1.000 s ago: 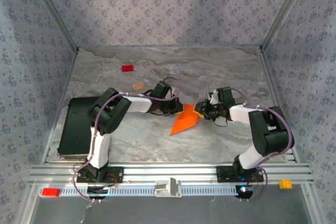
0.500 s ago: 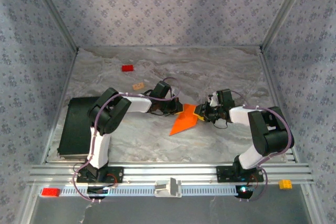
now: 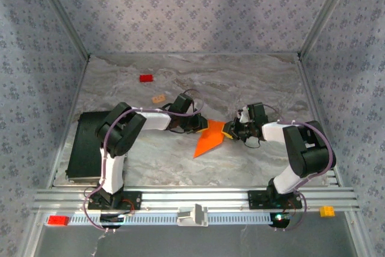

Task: Fold a paper plane with a square sheet of paper (pick it up from the middle)
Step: Fold the wing for the fifth time at the center of the table.

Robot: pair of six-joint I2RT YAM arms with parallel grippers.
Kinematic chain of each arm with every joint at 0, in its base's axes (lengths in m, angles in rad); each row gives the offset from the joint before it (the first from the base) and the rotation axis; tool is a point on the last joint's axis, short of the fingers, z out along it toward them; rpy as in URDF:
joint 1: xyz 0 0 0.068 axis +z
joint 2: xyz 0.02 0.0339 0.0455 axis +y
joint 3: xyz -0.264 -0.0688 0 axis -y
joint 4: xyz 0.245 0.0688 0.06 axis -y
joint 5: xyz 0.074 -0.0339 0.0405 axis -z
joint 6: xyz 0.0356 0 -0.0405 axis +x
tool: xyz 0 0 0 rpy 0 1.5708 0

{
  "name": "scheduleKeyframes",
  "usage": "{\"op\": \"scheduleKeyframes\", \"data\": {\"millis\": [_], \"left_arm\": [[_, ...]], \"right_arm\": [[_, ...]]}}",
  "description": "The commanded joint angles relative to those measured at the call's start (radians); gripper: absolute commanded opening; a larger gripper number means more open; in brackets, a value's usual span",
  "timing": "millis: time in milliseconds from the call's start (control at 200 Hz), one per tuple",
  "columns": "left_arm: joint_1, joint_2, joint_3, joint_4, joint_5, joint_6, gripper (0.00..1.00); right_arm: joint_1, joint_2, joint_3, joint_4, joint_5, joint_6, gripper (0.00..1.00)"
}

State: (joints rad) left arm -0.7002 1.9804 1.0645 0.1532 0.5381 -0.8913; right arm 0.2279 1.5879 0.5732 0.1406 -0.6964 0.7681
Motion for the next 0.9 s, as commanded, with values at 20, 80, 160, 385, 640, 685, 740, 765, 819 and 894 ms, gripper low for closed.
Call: {"op": "scheduleKeyframes", "data": {"millis": [20,80,160,385,640,685,740,765,819,894], "left_arm": [[-0.003,-0.077,-0.026,-0.043,-0.038,0.061,0.26],[-0.012,-0.098,-0.032,-0.054,-0.052,0.087,0.29],[-0.026,-0.122,-0.049,-0.054,-0.061,0.113,0.29],[-0.073,-0.155,-0.093,-0.084,-0.082,0.159,0.20],[-0.075,-0.097,-0.114,-0.141,-0.138,0.131,0.10],[-0.074,-0.087,-0.117,-0.122,-0.128,0.114,0.09],[-0.073,-0.074,-0.125,-0.091,-0.110,0.096,0.08],[-0.072,-0.069,-0.127,-0.082,-0.104,0.086,0.08],[-0.070,-0.062,-0.133,-0.062,-0.094,0.070,0.07],[-0.062,-0.060,-0.145,-0.034,-0.084,0.053,0.07]], "right_arm": [[0.001,-0.006,0.007,0.006,-0.011,-0.004,0.10],[-0.001,-0.013,0.008,0.007,-0.015,0.003,0.09],[-0.006,-0.015,0.019,-0.003,-0.025,0.009,0.08],[-0.013,-0.018,0.023,-0.001,-0.041,0.023,0.07],[-0.013,-0.021,0.015,0.031,-0.066,0.042,0.09],[-0.012,-0.022,0.009,0.035,-0.073,0.040,0.10],[-0.011,-0.022,0.003,0.040,-0.078,0.037,0.12],[-0.010,-0.024,0.001,0.040,-0.078,0.036,0.13],[-0.010,-0.027,-0.007,0.042,-0.080,0.032,0.16],[-0.009,-0.030,-0.018,0.049,-0.080,0.030,0.20]]}}
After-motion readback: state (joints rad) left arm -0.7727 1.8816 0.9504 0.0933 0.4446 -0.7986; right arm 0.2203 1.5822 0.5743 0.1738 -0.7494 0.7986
